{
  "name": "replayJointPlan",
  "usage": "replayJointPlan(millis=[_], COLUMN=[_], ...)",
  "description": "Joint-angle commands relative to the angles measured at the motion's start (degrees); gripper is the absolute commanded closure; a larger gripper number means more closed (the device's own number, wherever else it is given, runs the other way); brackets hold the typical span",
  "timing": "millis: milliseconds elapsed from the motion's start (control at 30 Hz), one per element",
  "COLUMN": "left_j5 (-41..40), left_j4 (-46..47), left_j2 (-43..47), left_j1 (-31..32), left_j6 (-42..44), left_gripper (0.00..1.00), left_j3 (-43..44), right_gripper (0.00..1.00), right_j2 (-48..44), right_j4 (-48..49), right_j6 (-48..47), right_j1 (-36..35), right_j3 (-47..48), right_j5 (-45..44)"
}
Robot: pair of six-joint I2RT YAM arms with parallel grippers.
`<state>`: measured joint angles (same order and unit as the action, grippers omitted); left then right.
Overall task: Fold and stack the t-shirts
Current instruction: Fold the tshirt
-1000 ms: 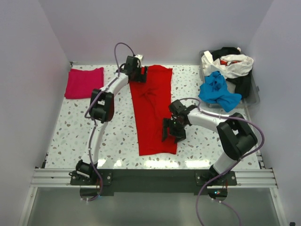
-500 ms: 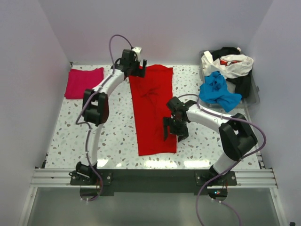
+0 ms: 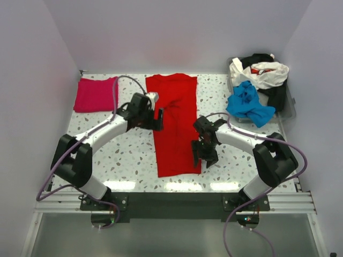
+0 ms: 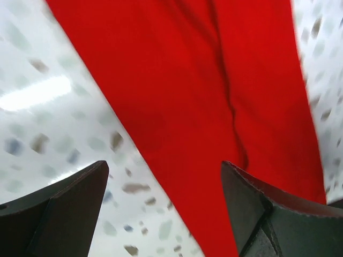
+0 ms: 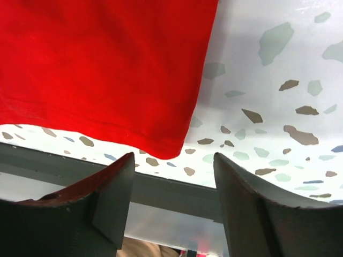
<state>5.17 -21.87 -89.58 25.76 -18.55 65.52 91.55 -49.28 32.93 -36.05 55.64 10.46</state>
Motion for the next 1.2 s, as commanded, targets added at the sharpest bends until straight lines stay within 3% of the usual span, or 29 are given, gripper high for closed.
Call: replayJointPlan(millis=[0,767,1167], left_j5=[5.1,13.6,17.0], left_j4=[-3.4,-15.1,-10.8], left_j2=[2.6,10.2,8.2], left_j1=[4.3,10.5,14.1], left_j6=[-4.2,-9.6,-14.3], left_gripper=[0.1,0.16,0.16], left_j3=[-6.4,-16.9,-21.2], right_gripper=[0.38,0.65,0.62], right_j2=[0.8,7.3,7.3], right_j4=[2.3,7.2,5.9], right_j6=[-0.7,-3.1,-3.9], right_j1=[-0.2,-0.2,-0.2], right_j3=[-1.5,-4.2,-3.4], right_j5=[2.5,9.8,9.2])
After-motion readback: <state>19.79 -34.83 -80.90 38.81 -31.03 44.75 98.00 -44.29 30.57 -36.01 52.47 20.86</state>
